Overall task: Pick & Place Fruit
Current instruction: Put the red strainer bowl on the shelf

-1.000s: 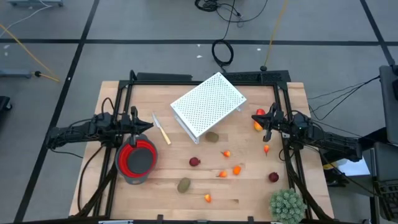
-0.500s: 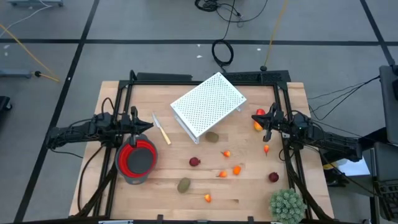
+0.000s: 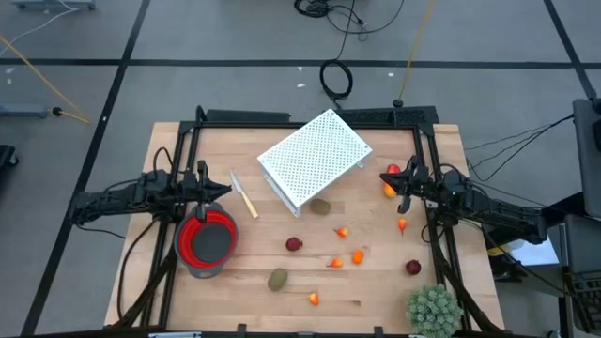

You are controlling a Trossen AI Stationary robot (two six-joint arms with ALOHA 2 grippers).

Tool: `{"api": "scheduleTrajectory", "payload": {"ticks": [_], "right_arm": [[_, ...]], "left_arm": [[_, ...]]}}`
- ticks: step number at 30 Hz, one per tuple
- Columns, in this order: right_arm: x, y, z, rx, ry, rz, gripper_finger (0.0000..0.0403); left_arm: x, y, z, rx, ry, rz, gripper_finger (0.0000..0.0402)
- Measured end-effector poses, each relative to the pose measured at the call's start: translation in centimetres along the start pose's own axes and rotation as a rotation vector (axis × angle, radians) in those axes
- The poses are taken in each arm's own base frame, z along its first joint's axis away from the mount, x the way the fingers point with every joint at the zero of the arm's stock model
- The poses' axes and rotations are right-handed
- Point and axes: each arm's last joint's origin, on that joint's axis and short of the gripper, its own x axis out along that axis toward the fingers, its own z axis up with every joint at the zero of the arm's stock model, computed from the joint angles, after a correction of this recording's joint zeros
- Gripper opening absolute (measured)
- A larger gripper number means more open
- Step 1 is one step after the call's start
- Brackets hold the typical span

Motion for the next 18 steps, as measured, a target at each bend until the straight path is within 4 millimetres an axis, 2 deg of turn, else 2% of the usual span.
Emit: {"api": "scheduleTrajectory", "payload": {"ticks": [4, 18], "right_arm": [[0.00, -0.01, 0.01, 0.051, -0.001, -0.002, 0.0000], [0.00, 0.00, 0.08, 0.044, -0.009, -0.002, 0.0000]], "left_arm": [[0.00, 0.00, -0.01, 0.000, 0.000, 0.000, 0.0010], [0.00, 0.05, 0.00, 0.002, 0.000, 0.017, 0.0010]]}}
